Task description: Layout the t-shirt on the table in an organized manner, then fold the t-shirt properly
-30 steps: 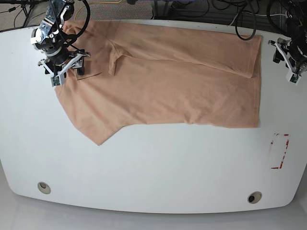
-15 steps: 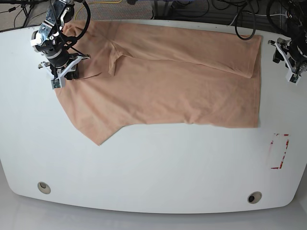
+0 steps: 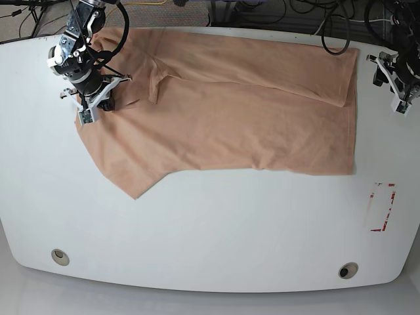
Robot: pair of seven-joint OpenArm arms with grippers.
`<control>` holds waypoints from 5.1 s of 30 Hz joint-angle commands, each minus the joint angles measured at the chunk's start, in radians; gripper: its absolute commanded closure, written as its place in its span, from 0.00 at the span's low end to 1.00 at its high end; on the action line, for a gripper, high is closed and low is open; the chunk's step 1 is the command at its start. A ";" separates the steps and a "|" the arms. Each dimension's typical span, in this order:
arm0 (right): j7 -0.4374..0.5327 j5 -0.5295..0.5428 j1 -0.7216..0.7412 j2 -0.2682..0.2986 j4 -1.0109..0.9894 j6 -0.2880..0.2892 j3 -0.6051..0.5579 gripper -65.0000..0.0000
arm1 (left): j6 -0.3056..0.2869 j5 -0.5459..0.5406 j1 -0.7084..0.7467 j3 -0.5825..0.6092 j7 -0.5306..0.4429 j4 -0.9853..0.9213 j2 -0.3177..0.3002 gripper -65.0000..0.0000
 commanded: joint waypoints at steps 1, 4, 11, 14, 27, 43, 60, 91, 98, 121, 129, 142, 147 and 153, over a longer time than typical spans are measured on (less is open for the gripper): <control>0.014 0.008 0.007 0.007 0.023 -0.002 0.005 1.00 | -0.001 -0.003 -0.003 -0.005 -0.010 0.013 -0.018 0.57; 0.014 0.008 0.018 0.007 0.024 -0.002 0.004 1.00 | -0.001 -0.003 -0.003 -0.005 -0.010 0.013 -0.018 0.57; 0.014 0.008 0.047 0.010 0.023 -0.002 0.005 1.00 | -0.001 -0.003 -0.003 -0.005 -0.010 0.012 -0.018 0.57; 0.014 0.008 0.062 0.014 0.023 -0.002 0.004 1.00 | -0.001 -0.003 -0.003 -0.005 -0.010 0.012 -0.018 0.57; 0.014 0.006 0.096 0.015 0.018 -0.002 0.004 1.00 | -0.001 -0.003 -0.003 0.018 -0.010 0.012 -0.018 0.57; 0.014 0.006 0.099 0.015 0.050 -0.002 0.010 0.36 | -0.001 -0.004 -0.055 0.008 -0.004 0.012 -0.018 0.56; 0.016 0.006 0.355 0.106 -0.205 -0.002 0.004 0.21 | -0.001 0.028 -0.382 -0.053 -0.002 -0.021 0.052 0.56; 0.263 0.008 0.681 0.235 -0.929 -0.002 -0.128 0.24 | -0.001 0.226 -0.766 0.079 -0.091 -0.509 0.048 0.56; 0.263 0.008 0.674 0.225 -0.929 -0.002 -0.130 0.66 | -0.001 0.226 -0.769 0.090 -0.144 -0.647 0.029 0.56; 0.263 0.011 0.659 0.225 -0.927 -0.002 -0.167 0.95 | 0.118 0.228 -0.859 0.211 -0.400 -1.020 0.023 0.36; 0.263 0.011 0.659 0.225 -0.927 -0.002 -0.162 0.95 | 0.116 0.220 -0.859 0.323 -0.403 -1.032 0.031 0.36; 0.263 0.008 0.657 0.228 -0.904 -0.002 -0.162 0.96 | 0.115 0.226 -0.851 0.331 -0.398 -1.024 0.055 1.00; 0.223 0.006 0.657 0.227 -0.852 -0.002 -0.165 1.00 | 0.115 0.220 -0.858 0.360 -0.398 -1.023 0.054 1.00; 0.174 0.006 0.659 0.227 -0.745 -0.002 -0.170 1.00 | 0.115 0.218 -0.859 0.360 -0.395 -0.932 0.057 1.00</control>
